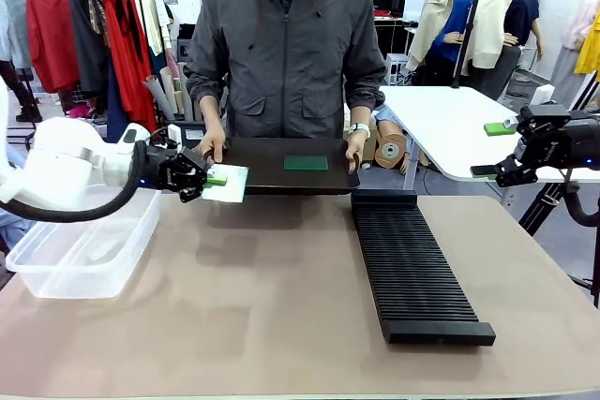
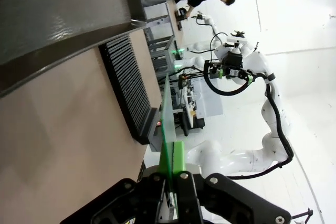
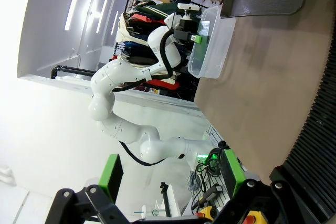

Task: Sort PCBs into racks and boxes based on the side picked up.
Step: If the short side of the Blank PCB is picked up, insert it into the PCB Rack ; if the long side is picked up, place it in the Organizing box.

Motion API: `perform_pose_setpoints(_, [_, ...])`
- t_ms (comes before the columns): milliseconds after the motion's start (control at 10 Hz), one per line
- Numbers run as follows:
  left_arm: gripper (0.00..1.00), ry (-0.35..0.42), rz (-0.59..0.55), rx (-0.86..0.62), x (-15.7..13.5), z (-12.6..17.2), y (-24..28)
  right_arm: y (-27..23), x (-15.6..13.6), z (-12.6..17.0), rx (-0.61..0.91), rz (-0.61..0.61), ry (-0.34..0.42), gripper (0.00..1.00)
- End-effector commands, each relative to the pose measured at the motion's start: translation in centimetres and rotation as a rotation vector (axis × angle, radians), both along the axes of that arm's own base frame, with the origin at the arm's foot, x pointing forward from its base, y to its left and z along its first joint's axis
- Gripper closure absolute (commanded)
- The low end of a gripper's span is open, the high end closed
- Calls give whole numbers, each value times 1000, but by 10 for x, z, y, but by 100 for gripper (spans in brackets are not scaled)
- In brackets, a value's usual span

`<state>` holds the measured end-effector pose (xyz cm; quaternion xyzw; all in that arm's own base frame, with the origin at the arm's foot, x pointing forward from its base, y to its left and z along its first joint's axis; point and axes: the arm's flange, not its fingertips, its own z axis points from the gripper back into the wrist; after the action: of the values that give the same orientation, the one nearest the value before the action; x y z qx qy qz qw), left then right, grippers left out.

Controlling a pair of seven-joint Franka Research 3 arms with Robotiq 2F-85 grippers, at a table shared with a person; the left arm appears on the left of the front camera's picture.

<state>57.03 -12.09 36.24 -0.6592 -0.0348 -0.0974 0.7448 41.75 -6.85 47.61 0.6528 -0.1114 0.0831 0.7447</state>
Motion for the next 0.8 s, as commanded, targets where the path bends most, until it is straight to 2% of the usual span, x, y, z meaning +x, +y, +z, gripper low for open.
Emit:
perform_pose_setpoints(0, [100, 24, -23, 104, -10, 31, 25, 0, 0, 4, 4, 1, -4, 0])
perform_pose_setpoints(300, [100, 27, -19, 286, -14, 67, 67, 0, 0, 4, 4, 1, -4, 0])
perform_pose_setpoints(500, [100, 7, -12, 389, -24, 87, 88, 0, 0, 4, 4, 1, -4, 0])
perform_pose_setpoints(700, [100, -46, 49, 563, -32, 99, 105, 0, 0, 4, 4, 1, -4, 0])
